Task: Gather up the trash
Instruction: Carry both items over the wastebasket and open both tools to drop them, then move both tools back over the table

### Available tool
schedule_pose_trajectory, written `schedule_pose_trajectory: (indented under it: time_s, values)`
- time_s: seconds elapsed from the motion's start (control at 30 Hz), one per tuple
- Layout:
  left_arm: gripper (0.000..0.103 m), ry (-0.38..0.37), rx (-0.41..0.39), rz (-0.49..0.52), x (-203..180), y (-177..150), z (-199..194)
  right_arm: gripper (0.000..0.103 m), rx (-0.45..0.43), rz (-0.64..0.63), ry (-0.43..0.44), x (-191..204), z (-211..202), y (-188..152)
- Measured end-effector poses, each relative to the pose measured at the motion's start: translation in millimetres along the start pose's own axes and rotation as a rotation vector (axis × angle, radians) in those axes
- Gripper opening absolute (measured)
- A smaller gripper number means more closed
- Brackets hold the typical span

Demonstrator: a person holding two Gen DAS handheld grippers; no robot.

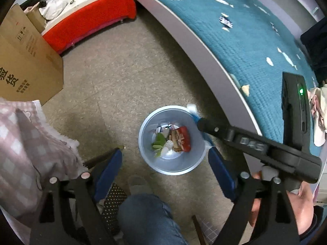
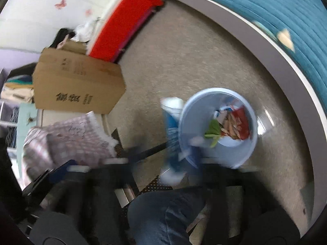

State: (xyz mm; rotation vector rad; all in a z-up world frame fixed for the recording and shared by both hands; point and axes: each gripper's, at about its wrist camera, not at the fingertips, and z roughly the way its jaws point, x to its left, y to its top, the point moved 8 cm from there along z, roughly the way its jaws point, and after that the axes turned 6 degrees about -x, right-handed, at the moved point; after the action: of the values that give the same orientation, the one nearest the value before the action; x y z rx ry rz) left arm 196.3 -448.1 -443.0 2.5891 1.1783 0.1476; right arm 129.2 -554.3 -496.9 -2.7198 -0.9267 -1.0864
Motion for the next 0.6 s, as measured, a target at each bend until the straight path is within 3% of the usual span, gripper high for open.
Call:
schedule_pose_trajectory:
  time_s: [0.1, 0.33, 0.6]
  values:
    - [0.085, 0.003, -0.001, -0.025, 4.5, 2.0, -2.8, 0.096, -0.009, 0.047, -0.008, -11.9, -4.0, -3.0]
    - [0.087, -0.003, -0.097, -0.034, 4.8, 5.0, -47.1, 0.097, -0.085, 0.030, -0.056, -8.2, -39.9, 1.0]
    - [0.087, -0.035, -0.256, -0.071, 22.6, 8.5, -129.4, 0.097, -0.239, -0.087, -0.021, 61.4, -109.1, 15.4]
